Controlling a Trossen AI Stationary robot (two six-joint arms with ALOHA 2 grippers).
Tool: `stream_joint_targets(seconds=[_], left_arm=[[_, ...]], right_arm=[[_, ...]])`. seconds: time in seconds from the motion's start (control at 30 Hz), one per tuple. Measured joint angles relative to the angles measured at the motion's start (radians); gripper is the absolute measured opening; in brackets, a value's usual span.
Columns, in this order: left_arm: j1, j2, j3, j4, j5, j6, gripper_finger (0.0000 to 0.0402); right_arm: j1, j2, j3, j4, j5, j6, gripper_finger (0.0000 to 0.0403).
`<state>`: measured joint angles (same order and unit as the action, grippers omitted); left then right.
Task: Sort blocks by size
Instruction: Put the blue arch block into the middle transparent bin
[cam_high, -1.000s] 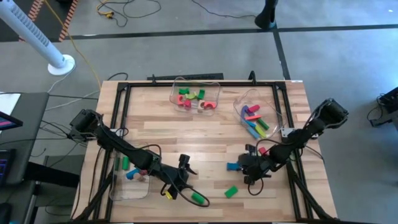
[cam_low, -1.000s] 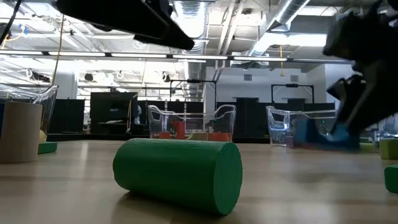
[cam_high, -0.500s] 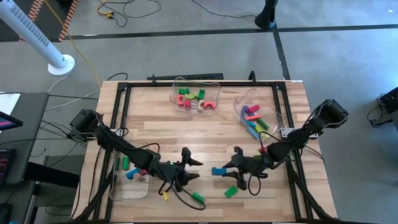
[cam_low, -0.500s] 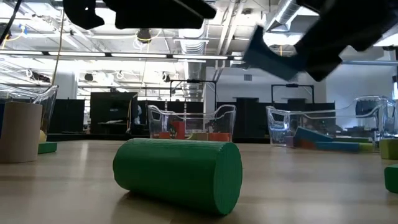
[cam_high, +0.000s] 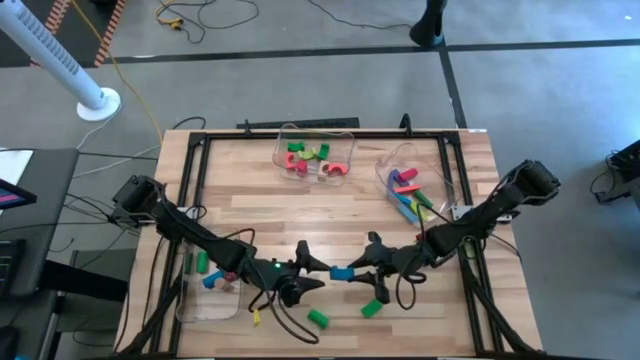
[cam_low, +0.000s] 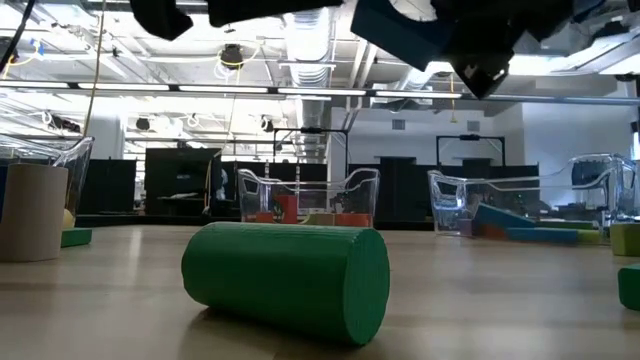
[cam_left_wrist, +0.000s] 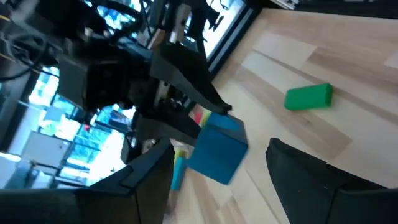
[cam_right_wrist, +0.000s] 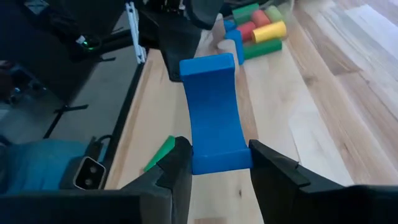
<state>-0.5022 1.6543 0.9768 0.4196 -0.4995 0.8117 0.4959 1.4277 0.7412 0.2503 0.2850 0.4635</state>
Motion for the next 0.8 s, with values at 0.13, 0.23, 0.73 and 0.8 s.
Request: stream_joint_targets(seconds=[0.13, 0.23, 0.73, 0.8], left_arm=[[0.017, 0.0, 0.0, 0.01, 0.024, 0.034, 0.0245], [0.03, 0.0, 0.0, 0.011, 0.051, 0.033, 0.0245], [0.046, 0.0, 0.0, 0.059, 0.072, 0.108, 0.0244], [0.05, 0.0, 0.0, 0.059, 0.071, 0.104, 0.0244]], right_arm=[[-0.017, 0.0, 0.011, -0.001, -0.025, -0.005, 0.0164], [-0.022, 0.0, 0.017, -0.002, -0.026, -0.009, 0.0164], [-0.068, 0.0, 0.036, 0.05, -0.082, -0.027, 0.0164], [-0.071, 0.0, 0.036, 0.052, -0.082, -0.027, 0.0164]])
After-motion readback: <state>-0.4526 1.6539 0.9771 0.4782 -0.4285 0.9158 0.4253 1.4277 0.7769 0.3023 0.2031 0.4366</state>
